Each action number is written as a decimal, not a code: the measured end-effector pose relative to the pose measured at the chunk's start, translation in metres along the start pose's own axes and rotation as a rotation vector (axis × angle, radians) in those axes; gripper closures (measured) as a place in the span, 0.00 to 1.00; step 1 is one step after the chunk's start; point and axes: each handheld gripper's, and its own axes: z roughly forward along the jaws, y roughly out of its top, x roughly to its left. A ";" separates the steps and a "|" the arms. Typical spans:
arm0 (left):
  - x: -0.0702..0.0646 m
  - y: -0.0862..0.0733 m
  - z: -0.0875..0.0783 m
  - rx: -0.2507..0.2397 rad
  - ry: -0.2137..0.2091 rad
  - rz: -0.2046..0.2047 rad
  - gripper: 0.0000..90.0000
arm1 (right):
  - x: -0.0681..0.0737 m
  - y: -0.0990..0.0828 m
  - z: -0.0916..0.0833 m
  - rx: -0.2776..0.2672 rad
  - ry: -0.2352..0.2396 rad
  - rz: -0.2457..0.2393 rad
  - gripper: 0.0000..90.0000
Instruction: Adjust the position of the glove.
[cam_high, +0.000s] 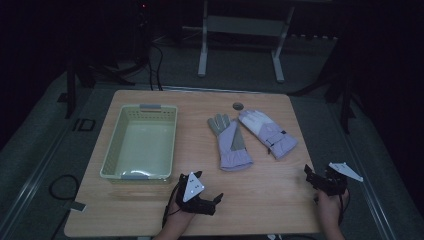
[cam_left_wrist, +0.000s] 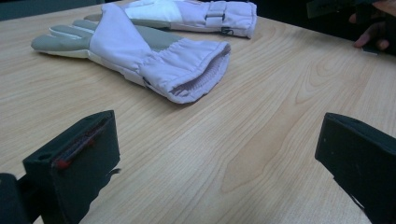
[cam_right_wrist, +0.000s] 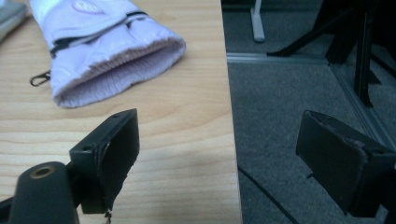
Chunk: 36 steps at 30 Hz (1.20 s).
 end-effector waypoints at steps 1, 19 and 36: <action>0.001 0.000 0.000 -0.001 -0.006 -0.009 0.00 | 0.000 0.000 0.000 -0.003 0.001 -0.002 0.15; 0.000 0.000 0.000 0.001 -0.009 -0.007 0.00 | 0.003 0.018 0.000 0.062 0.136 -0.045 0.14; 0.001 0.000 0.001 0.004 -0.028 -0.014 0.00 | 0.025 0.070 -0.006 0.047 0.269 -0.056 0.13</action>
